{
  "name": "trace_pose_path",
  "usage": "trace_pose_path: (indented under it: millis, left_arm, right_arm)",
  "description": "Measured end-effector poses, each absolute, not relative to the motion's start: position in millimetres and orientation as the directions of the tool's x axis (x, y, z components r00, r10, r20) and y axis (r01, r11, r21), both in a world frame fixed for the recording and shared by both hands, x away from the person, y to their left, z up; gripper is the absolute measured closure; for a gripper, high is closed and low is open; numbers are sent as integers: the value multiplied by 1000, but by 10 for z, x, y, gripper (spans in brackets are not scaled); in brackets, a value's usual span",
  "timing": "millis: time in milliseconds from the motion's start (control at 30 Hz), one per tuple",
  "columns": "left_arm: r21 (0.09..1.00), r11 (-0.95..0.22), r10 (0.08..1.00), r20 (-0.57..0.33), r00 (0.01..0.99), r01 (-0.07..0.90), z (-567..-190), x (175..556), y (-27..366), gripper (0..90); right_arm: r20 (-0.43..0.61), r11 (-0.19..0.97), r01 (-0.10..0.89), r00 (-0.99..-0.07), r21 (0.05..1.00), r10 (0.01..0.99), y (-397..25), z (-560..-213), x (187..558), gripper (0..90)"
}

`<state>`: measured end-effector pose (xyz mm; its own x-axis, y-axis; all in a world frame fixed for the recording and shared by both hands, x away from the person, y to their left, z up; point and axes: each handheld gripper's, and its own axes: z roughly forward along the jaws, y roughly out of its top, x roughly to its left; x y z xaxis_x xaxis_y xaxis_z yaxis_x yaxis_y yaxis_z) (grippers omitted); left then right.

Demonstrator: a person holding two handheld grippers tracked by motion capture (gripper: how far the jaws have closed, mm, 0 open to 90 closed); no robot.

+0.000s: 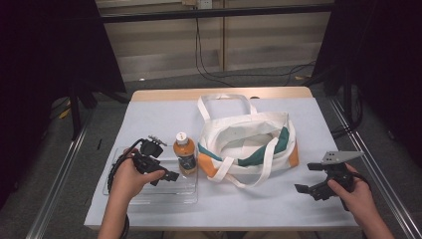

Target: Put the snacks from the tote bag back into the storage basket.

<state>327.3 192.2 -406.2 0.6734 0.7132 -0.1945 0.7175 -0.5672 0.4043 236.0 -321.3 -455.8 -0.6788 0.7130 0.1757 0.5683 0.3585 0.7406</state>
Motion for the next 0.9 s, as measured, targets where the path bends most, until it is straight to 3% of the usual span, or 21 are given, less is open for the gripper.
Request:
trace_pose_path:
  millis: [900]
  left_arm:
    - [417, -573, 708, -181, 682, 705, -4098, 3191, 1972, 99]
  right_arm:
    - [169, 379, 565, -691, 733, 703, -3181, -4573, 2363, 14]
